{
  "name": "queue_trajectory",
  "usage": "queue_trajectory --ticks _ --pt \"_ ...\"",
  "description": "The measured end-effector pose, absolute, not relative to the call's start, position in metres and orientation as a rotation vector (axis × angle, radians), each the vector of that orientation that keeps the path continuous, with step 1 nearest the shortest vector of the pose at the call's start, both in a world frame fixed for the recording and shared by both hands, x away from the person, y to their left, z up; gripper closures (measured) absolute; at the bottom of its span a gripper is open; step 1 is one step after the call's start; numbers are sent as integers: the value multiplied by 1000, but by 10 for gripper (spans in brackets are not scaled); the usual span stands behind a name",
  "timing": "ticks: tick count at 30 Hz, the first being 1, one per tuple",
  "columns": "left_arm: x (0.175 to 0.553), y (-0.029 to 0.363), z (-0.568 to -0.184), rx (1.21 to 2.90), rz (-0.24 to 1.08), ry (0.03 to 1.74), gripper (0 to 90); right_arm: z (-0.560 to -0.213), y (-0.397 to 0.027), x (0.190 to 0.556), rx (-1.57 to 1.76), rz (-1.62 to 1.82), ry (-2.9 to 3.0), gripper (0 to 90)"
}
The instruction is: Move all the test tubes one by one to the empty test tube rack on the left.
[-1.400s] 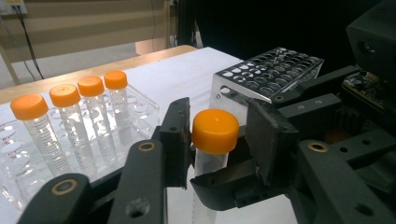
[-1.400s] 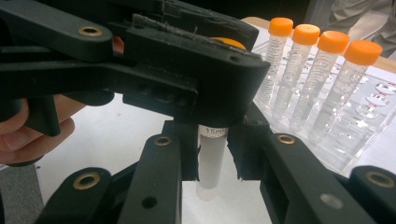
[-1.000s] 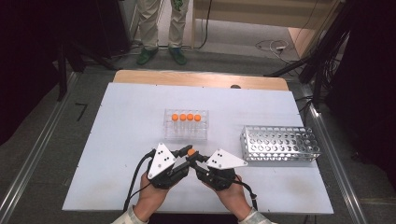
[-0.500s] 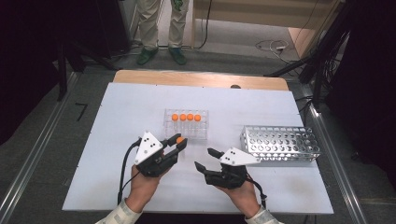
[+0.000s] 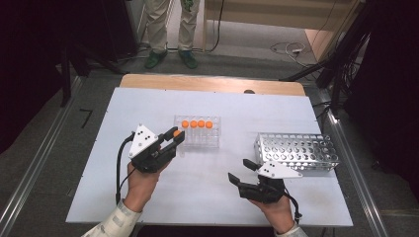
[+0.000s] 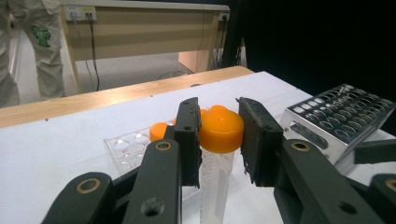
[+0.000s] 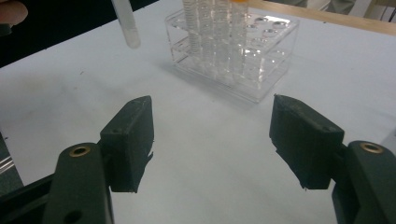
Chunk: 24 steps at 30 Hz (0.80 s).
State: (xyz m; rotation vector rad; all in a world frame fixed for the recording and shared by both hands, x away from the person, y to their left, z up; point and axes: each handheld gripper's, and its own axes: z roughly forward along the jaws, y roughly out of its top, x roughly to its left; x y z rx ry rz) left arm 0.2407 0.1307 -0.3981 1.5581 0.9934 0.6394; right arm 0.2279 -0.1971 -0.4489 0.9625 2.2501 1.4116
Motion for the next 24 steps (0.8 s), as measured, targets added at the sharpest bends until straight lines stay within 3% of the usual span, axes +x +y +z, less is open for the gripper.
queue_trajectory --ticks 24 --pt "287 139 -385 1529 737 1071 702 -450 -225 223 1020 1400 2202 295"
